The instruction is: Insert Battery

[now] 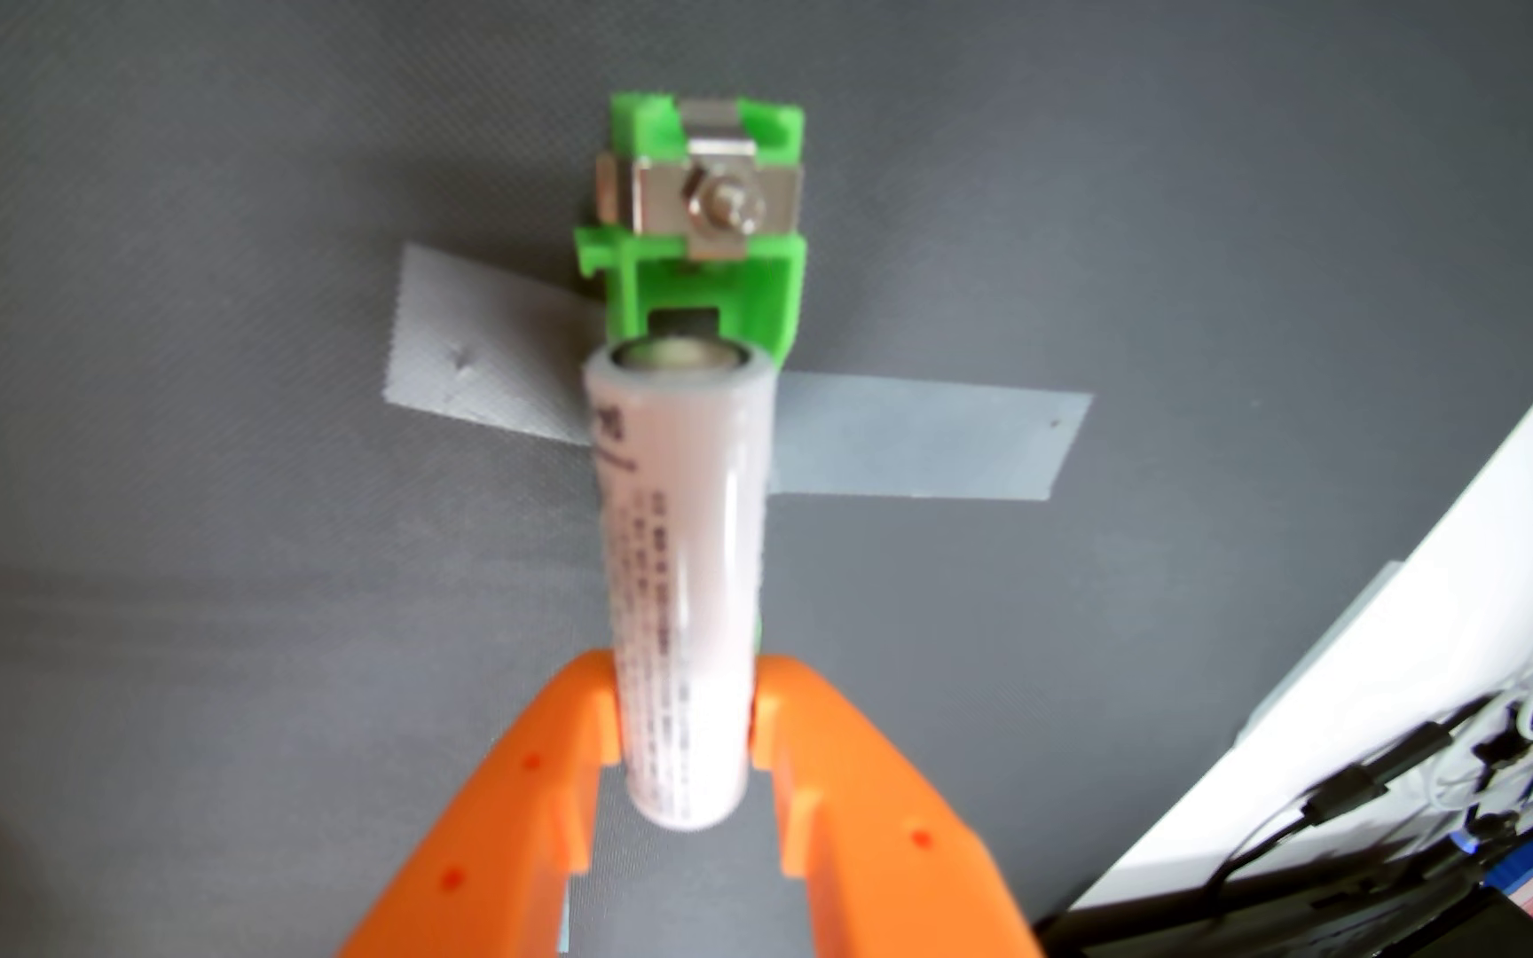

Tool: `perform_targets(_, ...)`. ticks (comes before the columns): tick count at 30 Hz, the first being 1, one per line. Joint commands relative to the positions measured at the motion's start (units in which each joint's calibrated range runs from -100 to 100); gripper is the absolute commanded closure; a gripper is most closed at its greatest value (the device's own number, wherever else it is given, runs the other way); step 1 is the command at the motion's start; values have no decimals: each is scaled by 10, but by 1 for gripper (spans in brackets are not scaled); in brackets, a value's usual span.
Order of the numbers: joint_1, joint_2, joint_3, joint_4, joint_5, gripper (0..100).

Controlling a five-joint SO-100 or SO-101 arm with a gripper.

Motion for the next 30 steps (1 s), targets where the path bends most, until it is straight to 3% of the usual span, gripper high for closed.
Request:
perform_targets(1,3,-1,-4,-3,-1,99)
perform_targets(30,3,39,-9,-30,-1,99)
